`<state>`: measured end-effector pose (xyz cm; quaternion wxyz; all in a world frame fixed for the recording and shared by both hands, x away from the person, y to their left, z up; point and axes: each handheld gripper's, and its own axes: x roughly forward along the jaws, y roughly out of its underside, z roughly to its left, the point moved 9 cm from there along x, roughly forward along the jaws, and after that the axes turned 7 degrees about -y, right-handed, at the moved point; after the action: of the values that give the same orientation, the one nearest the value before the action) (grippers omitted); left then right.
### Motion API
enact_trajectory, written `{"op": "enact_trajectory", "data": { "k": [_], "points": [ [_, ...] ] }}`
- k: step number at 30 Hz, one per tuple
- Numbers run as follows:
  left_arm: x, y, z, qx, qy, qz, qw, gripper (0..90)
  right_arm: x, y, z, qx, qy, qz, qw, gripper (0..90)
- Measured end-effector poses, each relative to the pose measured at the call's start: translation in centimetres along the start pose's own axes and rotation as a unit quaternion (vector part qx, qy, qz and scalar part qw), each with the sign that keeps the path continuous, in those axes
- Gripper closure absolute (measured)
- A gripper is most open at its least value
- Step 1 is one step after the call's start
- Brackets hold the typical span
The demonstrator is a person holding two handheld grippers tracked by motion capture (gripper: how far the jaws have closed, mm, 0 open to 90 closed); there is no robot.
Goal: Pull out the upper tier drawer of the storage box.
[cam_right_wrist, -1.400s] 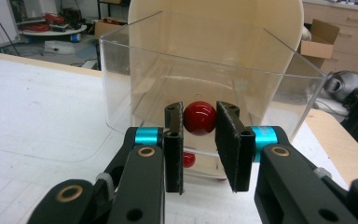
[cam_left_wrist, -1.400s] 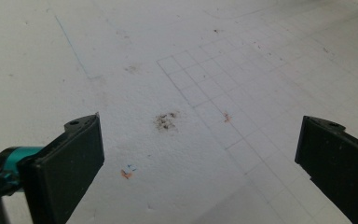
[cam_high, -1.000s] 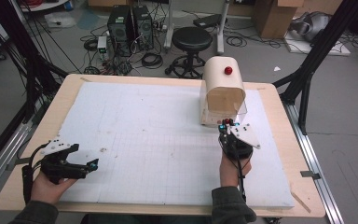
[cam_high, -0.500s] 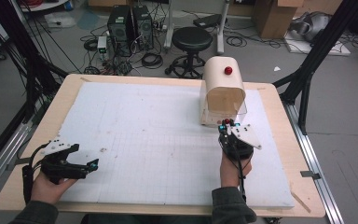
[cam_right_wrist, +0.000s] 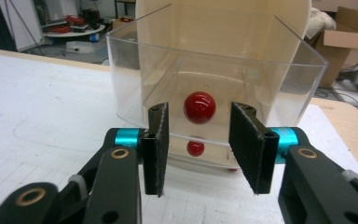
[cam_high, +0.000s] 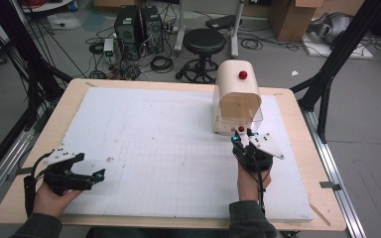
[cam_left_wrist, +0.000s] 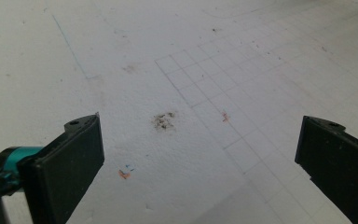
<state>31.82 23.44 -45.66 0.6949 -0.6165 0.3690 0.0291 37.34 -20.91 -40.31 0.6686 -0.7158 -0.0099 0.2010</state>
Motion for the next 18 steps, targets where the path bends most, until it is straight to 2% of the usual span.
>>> {"op": "enact_trajectory", "data": {
  "k": [13,18],
  "points": [
    [0.18,-0.05,-0.01,-0.003,0.001,0.001,1.0,1.7,-0.28,0.01,0.16,0.0,-0.046,0.015,0.9988,37.7],
    [0.16,-0.09,0.0,-0.003,0.002,0.001,1.0,1.7,-0.16,0.36,0.34,0.003,-0.064,0.03,0.9975,29.3]
  ]
}}
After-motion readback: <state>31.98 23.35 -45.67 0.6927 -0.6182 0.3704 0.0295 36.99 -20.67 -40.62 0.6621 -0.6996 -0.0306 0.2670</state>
